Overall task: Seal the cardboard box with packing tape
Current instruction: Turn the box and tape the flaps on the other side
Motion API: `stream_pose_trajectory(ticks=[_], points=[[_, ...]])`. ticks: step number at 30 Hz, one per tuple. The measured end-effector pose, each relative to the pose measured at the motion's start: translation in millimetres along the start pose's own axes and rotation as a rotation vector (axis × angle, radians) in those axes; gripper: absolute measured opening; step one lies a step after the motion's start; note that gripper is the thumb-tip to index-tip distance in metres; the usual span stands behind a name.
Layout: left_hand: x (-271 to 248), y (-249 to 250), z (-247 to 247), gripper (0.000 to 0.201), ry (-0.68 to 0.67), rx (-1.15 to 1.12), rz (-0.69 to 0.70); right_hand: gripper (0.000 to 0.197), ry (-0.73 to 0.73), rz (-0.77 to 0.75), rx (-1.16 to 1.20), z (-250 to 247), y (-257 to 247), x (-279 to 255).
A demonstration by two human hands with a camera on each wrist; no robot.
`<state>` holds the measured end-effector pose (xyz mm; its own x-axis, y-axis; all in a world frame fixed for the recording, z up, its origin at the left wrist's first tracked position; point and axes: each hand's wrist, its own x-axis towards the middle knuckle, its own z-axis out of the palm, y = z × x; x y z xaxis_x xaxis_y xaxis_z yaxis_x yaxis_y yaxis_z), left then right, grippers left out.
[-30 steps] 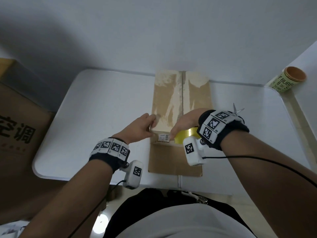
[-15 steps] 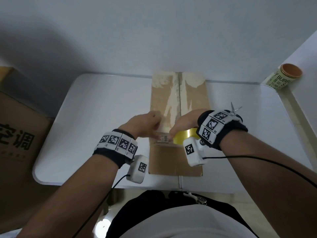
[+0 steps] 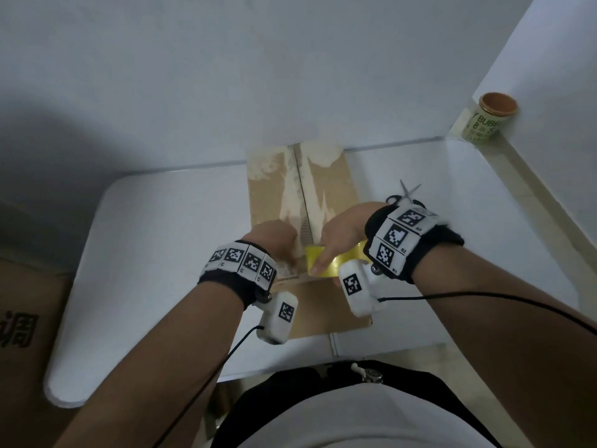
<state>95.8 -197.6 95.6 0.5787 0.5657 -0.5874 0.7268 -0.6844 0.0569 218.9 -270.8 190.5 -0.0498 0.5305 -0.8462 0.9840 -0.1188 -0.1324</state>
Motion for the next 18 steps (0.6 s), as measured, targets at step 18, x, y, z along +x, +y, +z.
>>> stream_pose_trajectory(ticks=[18], points=[[-7.5,13.3,-16.5,0.039,-0.092,0.028,-0.074,0.054,0.305,0.329,0.179,48.2,108.1,-4.8]])
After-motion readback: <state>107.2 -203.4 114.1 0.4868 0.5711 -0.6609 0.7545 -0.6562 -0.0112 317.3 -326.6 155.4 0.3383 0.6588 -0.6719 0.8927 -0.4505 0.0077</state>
